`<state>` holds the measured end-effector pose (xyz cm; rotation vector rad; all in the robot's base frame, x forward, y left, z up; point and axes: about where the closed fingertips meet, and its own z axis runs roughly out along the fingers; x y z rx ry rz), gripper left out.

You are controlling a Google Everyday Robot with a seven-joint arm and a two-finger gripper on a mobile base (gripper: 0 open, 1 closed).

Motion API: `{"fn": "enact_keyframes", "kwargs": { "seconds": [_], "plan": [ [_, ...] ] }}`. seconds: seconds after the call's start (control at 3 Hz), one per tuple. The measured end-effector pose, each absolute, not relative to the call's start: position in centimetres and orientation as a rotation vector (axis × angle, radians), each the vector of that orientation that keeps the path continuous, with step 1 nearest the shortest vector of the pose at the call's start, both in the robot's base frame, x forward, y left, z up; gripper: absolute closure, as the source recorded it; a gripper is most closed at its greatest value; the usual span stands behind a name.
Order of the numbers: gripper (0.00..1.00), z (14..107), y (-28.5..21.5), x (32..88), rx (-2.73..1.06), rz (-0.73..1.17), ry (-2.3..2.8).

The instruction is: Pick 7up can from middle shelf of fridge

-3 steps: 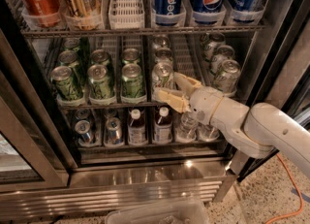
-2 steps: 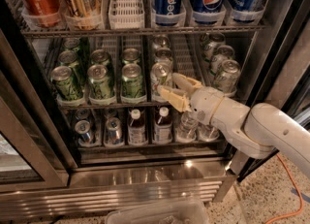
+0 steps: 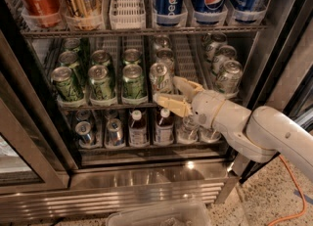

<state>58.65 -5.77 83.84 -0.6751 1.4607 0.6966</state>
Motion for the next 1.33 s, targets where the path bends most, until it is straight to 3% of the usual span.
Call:
{"fn": "enact_keyframes", "kwargs": {
  "seconds": [0.33,1.0,1.33],
  "plan": [
    [0.22,83.6,-5.7,58.6,-0.674,0.697,1.468],
    [0.27,83.3,-3.4,59.8,-0.666,0.735,1.451],
    [0.46,83.3,-3.3,59.8,-0.667,0.738,1.45]
  ]
}}
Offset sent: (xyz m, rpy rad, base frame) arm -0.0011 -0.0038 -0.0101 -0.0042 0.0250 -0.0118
